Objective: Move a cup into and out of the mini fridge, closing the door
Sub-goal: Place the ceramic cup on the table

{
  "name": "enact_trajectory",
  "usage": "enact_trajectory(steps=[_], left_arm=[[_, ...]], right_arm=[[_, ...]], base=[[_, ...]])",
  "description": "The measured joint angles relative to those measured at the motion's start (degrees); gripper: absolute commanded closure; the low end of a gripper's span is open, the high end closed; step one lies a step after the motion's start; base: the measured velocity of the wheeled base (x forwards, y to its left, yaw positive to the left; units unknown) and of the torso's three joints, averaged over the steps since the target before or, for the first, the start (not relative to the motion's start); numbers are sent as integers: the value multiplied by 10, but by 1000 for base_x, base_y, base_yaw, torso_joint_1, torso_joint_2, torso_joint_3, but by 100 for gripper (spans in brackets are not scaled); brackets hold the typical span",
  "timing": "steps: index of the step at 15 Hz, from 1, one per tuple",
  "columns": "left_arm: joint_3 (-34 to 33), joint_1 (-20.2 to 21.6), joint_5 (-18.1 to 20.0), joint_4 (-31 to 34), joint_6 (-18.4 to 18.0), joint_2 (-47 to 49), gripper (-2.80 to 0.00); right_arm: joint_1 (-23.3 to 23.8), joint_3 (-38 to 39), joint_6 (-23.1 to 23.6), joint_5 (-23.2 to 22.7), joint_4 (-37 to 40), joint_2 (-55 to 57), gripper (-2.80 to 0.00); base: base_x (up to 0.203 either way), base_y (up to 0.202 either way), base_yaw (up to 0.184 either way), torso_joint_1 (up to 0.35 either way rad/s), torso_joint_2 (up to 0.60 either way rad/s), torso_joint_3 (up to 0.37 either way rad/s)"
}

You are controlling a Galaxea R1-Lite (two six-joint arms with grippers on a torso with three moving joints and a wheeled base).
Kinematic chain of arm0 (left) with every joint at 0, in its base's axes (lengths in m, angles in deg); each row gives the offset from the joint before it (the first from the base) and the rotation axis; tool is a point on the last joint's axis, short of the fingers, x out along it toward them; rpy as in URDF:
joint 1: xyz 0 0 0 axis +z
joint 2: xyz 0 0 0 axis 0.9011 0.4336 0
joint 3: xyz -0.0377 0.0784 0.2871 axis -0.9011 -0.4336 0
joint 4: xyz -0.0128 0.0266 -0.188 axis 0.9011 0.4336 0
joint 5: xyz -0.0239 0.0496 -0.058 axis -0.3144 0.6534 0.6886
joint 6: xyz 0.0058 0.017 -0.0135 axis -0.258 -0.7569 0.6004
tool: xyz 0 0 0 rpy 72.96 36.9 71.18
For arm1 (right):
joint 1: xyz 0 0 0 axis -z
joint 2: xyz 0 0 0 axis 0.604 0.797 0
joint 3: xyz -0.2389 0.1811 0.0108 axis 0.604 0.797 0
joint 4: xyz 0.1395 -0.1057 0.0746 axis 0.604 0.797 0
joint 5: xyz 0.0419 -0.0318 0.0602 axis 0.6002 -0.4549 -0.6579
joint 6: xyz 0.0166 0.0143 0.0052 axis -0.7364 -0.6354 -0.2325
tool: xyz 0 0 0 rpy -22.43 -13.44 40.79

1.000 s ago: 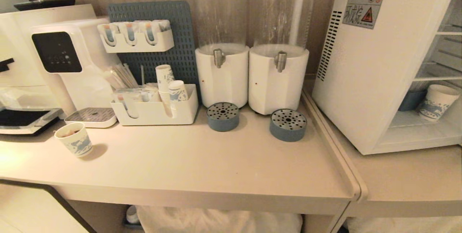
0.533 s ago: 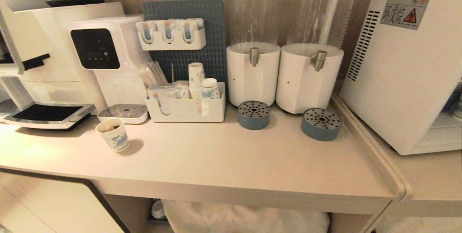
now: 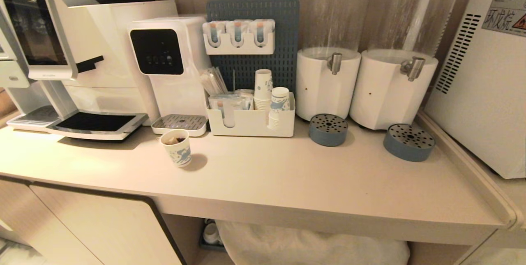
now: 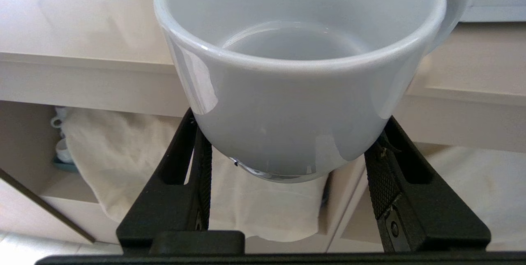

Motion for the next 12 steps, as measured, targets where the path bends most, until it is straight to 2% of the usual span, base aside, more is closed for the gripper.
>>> enact_trajectory(steps=[8,12], left_arm=[[0,0,0,-1,1,0,0],[0,0,0,-1,3,0,0]], right_arm=[[0,-1,-4,1,0,0,0],[-1,-21,-28,3,-13,0,0]], base=[[0,0,0,0,0,0],[0,0,0,0,0,0]])
